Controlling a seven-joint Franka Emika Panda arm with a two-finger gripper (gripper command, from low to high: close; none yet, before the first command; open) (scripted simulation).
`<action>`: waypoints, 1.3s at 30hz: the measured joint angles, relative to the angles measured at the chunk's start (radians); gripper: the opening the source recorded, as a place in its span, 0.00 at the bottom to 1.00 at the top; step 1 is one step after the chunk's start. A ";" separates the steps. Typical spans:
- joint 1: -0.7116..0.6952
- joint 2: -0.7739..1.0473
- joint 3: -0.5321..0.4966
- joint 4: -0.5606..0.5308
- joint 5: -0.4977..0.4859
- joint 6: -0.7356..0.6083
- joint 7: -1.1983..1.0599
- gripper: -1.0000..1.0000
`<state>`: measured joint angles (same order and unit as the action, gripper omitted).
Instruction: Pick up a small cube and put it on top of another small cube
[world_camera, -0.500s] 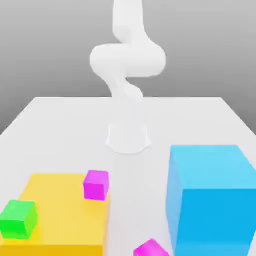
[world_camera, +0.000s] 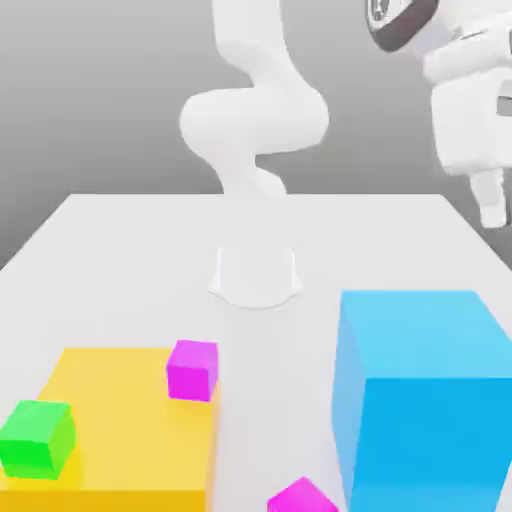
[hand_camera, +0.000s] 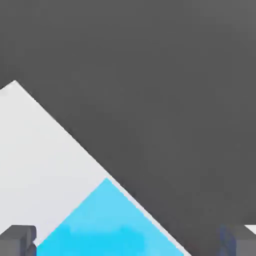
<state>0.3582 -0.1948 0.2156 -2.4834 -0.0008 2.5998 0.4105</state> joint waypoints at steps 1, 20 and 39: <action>0.018 0.036 0.016 -0.012 -0.005 0.018 -0.018 0.50; 0.306 0.560 -0.060 -0.103 -0.277 0.340 0.060 0.00; 0.038 0.157 -0.043 0.031 -0.125 0.121 -0.510 0.00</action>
<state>0.3965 -0.0375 0.1723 -2.4524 -0.1258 2.7211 -0.0994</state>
